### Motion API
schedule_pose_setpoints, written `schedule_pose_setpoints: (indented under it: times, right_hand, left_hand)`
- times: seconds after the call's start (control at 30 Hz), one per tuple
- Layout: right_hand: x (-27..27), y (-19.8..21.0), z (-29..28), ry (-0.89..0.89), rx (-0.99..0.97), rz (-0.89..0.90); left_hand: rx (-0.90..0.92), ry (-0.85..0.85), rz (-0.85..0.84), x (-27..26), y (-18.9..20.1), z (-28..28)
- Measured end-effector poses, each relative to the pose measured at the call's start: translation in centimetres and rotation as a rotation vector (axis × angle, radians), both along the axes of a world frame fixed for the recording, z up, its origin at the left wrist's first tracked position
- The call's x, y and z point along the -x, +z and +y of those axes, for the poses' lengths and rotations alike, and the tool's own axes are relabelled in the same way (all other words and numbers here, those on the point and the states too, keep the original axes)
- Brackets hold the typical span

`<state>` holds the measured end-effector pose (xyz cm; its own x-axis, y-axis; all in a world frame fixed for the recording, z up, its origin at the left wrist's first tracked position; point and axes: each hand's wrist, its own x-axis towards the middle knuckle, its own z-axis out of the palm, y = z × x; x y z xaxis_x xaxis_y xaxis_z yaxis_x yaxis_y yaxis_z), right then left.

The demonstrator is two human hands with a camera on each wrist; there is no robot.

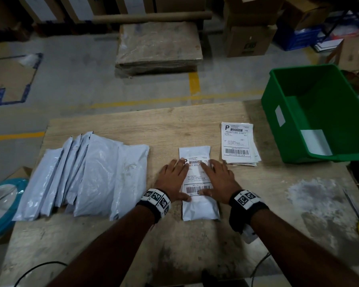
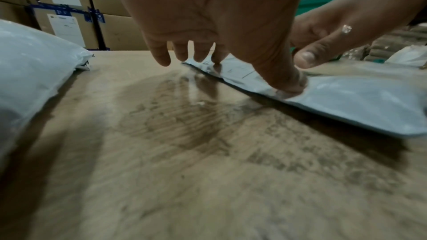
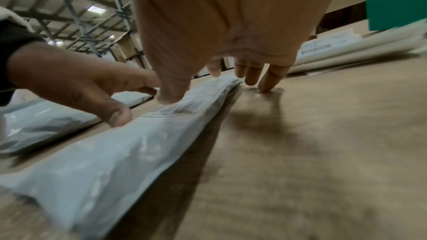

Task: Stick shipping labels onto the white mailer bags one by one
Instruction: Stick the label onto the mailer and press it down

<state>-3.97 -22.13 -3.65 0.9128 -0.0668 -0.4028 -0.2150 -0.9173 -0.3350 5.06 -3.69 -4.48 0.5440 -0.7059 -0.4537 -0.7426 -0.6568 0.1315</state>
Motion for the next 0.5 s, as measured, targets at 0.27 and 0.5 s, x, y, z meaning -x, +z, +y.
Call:
schedule_pose_setpoints:
  times: [0.27, 0.5]
  right_hand:
    - [3.9, -1.6, -0.6, -0.02, -0.079, -0.152]
    - [4.9, -1.3, -0.5, -0.049, -0.181, -0.213]
  left_hand:
    - [0.314, -0.165, -0.024, 2.0, 0.1, 1.6]
    - [0.323, -0.168, -0.056, 2.7, 1.0, 3.0]
